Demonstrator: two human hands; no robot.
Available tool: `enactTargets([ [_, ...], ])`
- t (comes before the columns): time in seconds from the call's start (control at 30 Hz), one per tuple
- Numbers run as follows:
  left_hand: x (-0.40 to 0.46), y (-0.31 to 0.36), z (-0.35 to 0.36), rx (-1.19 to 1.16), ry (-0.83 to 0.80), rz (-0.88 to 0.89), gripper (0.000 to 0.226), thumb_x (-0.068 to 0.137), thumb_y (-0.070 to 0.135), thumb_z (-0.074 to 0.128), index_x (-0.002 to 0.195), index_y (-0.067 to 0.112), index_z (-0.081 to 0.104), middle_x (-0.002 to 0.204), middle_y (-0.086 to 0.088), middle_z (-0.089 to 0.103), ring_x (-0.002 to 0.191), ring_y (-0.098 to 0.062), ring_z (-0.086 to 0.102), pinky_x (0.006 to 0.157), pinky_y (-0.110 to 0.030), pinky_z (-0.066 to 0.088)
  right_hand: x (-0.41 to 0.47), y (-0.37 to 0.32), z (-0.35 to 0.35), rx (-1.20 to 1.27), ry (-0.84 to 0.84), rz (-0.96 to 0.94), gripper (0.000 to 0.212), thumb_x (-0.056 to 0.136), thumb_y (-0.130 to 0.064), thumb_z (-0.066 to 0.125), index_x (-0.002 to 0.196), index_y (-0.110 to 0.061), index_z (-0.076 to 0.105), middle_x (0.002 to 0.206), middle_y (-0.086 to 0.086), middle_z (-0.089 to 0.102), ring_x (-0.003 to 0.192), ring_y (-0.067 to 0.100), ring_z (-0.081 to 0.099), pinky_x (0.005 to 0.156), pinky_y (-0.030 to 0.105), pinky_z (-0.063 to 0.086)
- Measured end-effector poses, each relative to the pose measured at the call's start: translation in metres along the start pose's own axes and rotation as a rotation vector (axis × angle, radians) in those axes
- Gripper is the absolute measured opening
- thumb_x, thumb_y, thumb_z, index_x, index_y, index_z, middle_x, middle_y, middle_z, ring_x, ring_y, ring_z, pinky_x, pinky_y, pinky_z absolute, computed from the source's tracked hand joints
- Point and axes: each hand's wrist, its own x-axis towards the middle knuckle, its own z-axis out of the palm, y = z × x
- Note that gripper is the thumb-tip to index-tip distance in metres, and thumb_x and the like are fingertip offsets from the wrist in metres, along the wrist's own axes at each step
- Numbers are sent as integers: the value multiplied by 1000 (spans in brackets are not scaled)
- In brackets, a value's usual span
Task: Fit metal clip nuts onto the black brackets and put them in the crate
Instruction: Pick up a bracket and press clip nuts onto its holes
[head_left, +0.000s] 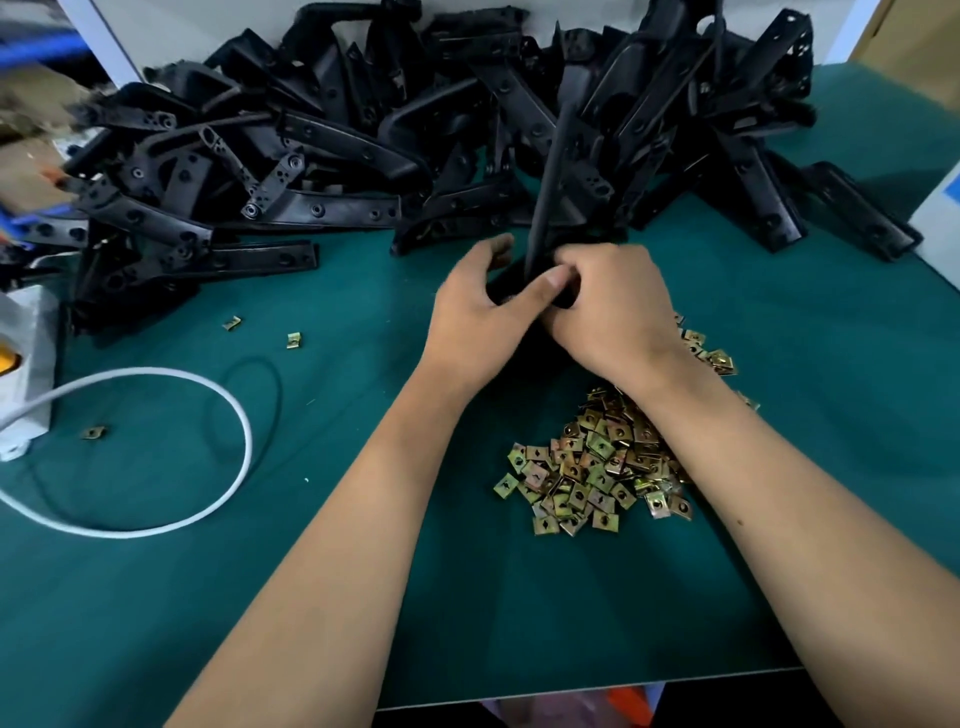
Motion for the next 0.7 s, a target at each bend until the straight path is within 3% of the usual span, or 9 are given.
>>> enactTargets([
  [0.13, 6, -1, -3, -401, 160, -122, 42, 94, 2, 67, 135, 7, 58, 135, -15, 60, 128, -23, 58, 112, -40, 47, -1, -2, 1, 7, -9, -13, 56, 78, -64, 76, 58, -29, 38, 55, -12, 45, 51, 14, 44, 49, 29, 26],
  [0.2, 10, 3, -12, -758, 272, -188, 53, 96, -15, 53, 147, 0, 44, 139, -25, 52, 128, -27, 58, 113, -34, 45, 0, -3, 1, 2, -1, 1, 61, 77, -70, 75, 57, -31, 33, 54, -12, 42, 49, 9, 39, 47, 28, 22],
  [0.3, 17, 3, -28, -1122, 339, -238, 83, 99, -17, 45, 163, 8, 0, 160, -32, 21, 145, -30, 41, 120, -35, 34, 0, -3, 1, -24, 7, 13, 61, 77, -72, 73, 60, -28, 36, 54, -12, 40, 49, 6, 36, 47, 28, 22],
  [0.37, 13, 3, -29, -743, 313, -185, 83, 100, -5, 57, 164, 13, 6, 163, -20, 26, 133, -13, 54, 107, -20, 45, 1, -3, 2, -38, 11, 13, 59, 77, -73, 72, 63, -24, 43, 56, -11, 43, 51, 7, 39, 47, 28, 23],
  [0.43, 11, -4, -24, -328, 319, -112, 58, 98, 15, 68, 150, 12, 42, 145, -6, 51, 103, 0, 65, 87, -14, 52, 0, -4, 2, -53, 15, 6, 59, 77, -74, 71, 64, -22, 48, 57, -9, 47, 52, 12, 44, 47, 29, 25],
  [0.5, 8, -5, -18, -226, 152, -63, 33, 95, 35, 70, 119, 14, 64, 114, -1, 68, 90, -9, 70, 85, -30, 60, 0, -4, 2, -54, 10, -7, 56, 78, -70, 72, 65, -19, 52, 58, -5, 52, 54, 18, 50, 48, 31, 30],
  [0.57, 4, -4, -11, -93, -61, 11, 27, 89, 48, 67, 102, 24, 70, 94, 8, 73, 84, -8, 69, 81, -34, 60, -1, -3, 1, -43, -15, -23, 41, 79, -55, 73, 65, -22, 52, 63, -4, 56, 60, 23, 57, 52, 32, 38],
  [0.63, 3, -4, -6, 48, -72, 77, 23, 89, 40, 66, 101, 22, 70, 90, 7, 73, 87, -14, 69, 81, -42, 59, 0, -4, 0, -5, -57, -67, 32, 76, -42, 73, 65, -30, 46, 64, -10, 51, 60, 17, 54, 55, 29, 34],
  [0.7, 7, -7, -4, -13, -5, 43, 18, 95, 24, 63, 109, 16, 68, 95, -2, 72, 93, -24, 69, 86, -55, 58, 0, -5, -1, 94, -96, -90, 24, 76, -42, 81, 86, -34, 61, 68, -13, 50, 60, 4, 48, 56, 23, 32],
])
